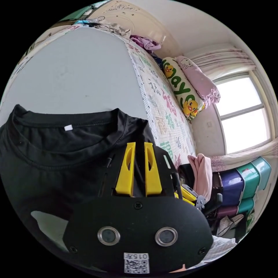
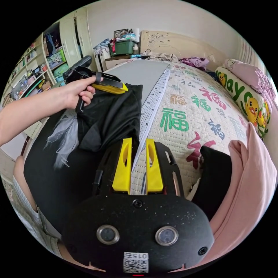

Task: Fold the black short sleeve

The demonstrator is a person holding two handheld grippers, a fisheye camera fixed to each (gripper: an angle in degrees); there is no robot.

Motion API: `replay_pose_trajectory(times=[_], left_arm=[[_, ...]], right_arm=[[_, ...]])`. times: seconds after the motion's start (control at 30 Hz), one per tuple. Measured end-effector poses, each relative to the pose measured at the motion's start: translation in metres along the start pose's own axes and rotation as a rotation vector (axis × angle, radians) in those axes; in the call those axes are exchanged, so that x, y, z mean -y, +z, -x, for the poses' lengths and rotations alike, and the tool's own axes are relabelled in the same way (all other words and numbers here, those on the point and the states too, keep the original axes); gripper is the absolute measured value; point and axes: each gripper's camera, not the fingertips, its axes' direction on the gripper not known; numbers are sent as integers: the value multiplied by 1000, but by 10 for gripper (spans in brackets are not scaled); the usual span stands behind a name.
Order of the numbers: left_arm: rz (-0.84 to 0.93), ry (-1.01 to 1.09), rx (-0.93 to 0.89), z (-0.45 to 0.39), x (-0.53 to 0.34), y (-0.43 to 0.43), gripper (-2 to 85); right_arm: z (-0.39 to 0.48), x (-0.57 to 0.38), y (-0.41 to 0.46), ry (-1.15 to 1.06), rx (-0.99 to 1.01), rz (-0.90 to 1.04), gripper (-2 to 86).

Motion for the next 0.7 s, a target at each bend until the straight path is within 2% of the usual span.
replay_pose_trajectory(times=[0.13, 0.27, 0.33, 0.43, 0.53, 0.7], left_arm=[[14, 68, 95, -21, 11, 10, 0], [-37, 59, 105, -25, 17, 4, -1], [5, 61, 89, -23, 19, 9, 8], [-46, 60, -7, -14, 5, -9, 49], [-76, 126, -105, -5, -21, -43, 57], [48, 304, 6, 1, -76, -79, 94]], right_arm=[[-4, 1, 5, -4, 1, -35, 8], [-13, -7, -2, 29, -27, -89, -5], [-19, -6, 3, 57, -29, -50, -4], [-31, -3, 15, 133, -51, 78, 8], [-43, -8, -10, 210, 45, 3, 48], [-18, 2, -41, 193, 199, -87, 88]])
